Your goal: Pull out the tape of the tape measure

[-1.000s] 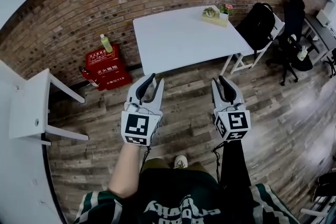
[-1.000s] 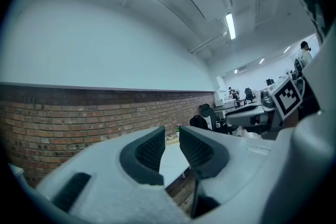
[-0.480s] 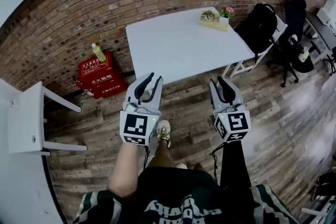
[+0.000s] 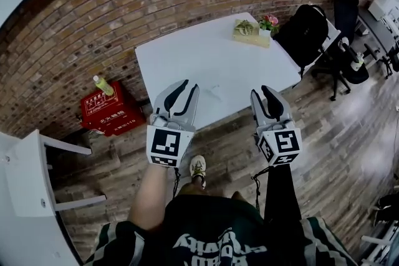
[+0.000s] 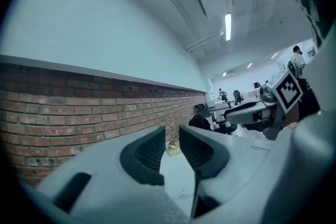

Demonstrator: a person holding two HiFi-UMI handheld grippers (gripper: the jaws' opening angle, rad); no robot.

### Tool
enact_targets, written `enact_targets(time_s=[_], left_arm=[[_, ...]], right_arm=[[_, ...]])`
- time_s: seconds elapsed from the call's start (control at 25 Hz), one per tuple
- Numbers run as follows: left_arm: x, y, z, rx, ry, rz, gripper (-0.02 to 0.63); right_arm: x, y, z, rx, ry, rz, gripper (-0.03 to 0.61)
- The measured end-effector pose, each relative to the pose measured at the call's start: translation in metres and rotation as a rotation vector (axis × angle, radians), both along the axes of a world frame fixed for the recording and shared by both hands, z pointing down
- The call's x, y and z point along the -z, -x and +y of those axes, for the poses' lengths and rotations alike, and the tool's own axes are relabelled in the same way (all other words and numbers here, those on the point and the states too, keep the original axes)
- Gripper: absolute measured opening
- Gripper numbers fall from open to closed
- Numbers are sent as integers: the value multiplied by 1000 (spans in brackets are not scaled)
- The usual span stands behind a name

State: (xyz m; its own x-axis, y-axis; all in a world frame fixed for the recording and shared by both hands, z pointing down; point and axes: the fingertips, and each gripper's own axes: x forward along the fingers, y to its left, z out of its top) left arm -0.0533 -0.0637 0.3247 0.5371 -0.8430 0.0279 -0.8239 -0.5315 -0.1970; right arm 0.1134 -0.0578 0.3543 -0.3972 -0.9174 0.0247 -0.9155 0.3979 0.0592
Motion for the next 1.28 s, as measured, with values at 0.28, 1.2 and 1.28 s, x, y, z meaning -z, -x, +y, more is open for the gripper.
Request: enact_targets(time_s=[0.28, 1.2, 1.28], left_arm=[[-2, 7, -85, -95, 3, -14, 81], [-59, 2, -176, -171, 128, -55, 81], [-76, -4, -177, -185, 160, -91, 87]], right_arm=[[-1, 25, -81, -27, 15, 1, 138], [-40, 44, -176, -5, 115, 11, 158], [-54, 45, -180, 15, 157, 20, 160]])
